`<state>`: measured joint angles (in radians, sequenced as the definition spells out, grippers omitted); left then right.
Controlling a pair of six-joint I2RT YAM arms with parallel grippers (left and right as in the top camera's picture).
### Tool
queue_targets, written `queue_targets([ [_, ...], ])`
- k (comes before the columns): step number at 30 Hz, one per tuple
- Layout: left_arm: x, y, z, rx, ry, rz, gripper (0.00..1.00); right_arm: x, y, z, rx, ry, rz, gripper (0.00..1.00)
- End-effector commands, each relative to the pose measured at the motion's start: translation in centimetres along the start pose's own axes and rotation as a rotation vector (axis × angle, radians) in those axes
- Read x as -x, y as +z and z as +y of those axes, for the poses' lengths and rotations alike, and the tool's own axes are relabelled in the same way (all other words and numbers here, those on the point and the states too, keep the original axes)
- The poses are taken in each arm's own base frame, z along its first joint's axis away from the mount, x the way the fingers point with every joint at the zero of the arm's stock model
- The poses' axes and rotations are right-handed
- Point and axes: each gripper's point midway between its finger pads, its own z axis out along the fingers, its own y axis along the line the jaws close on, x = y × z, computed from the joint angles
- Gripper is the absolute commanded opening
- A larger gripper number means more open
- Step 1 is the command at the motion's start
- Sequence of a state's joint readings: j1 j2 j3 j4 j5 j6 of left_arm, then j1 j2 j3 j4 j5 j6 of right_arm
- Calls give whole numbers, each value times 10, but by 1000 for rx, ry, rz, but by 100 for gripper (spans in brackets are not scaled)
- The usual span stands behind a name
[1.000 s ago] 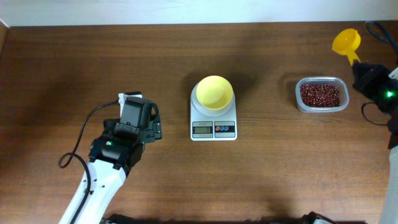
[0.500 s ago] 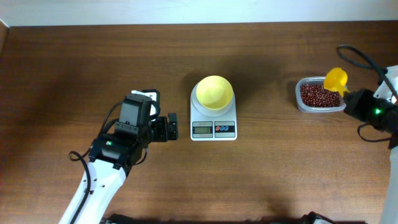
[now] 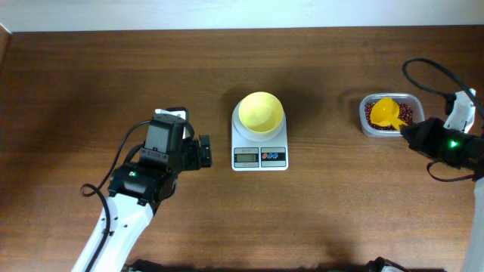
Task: Scoop item into bowl and weigh 50g on scale
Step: 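Dip the scoop into the red beans with the right gripper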
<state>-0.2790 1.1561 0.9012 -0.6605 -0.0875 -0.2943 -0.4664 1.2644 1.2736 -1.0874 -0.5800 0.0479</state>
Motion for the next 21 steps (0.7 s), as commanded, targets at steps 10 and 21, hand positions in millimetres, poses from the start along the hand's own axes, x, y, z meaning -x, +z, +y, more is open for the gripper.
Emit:
queue_targets([
  [10,21,1,46,-99,17,-41,99,3,-3,8,42,-23,-11,4],
  [21,25,0,82,112,97,-54,99,3,-3,8,43,-48,-11,4],
])
